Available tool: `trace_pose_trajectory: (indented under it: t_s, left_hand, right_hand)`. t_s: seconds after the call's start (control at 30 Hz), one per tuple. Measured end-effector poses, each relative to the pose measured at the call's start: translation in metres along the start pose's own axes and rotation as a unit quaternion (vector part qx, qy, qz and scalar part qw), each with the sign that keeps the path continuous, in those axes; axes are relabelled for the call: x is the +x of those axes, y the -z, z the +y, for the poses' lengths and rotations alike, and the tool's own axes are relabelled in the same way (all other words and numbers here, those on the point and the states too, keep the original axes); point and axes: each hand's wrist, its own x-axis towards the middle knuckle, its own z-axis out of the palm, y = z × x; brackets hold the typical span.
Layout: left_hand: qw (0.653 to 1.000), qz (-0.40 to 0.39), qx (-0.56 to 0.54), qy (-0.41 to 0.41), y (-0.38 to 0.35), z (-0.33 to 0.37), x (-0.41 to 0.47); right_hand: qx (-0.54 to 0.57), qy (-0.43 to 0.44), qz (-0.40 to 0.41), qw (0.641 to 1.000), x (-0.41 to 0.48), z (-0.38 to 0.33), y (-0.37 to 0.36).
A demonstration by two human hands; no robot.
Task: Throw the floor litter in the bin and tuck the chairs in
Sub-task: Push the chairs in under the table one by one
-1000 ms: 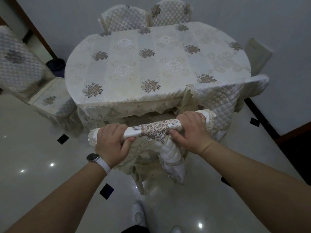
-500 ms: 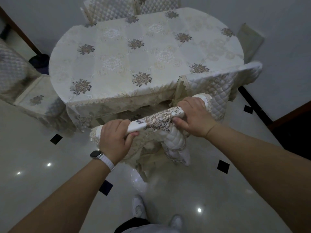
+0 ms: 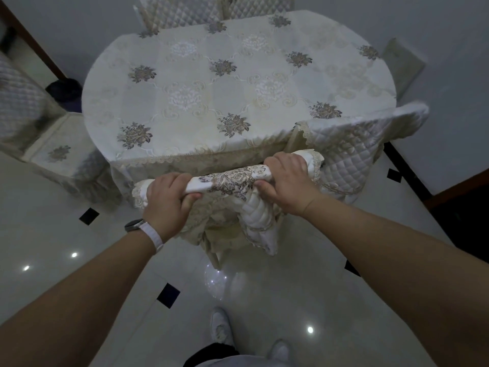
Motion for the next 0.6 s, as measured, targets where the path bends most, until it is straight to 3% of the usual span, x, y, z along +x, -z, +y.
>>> trace_pose_trajectory:
  t_s: [0.4,0.6]
  left_hand:
    - [0.998,-0.043,-0.043,-0.006,-0.029,-0.030,0.026]
    - [0.998,-0.049,-0.045,-0.018,-0.033,-0.051,0.048]
  right_hand:
    - [-0.030,-0.023,-0.098,0.994,0.032,0.008,-0.024]
    - [-0.050,-0.018,-0.088,0.995,0.055,0.005,-0.037]
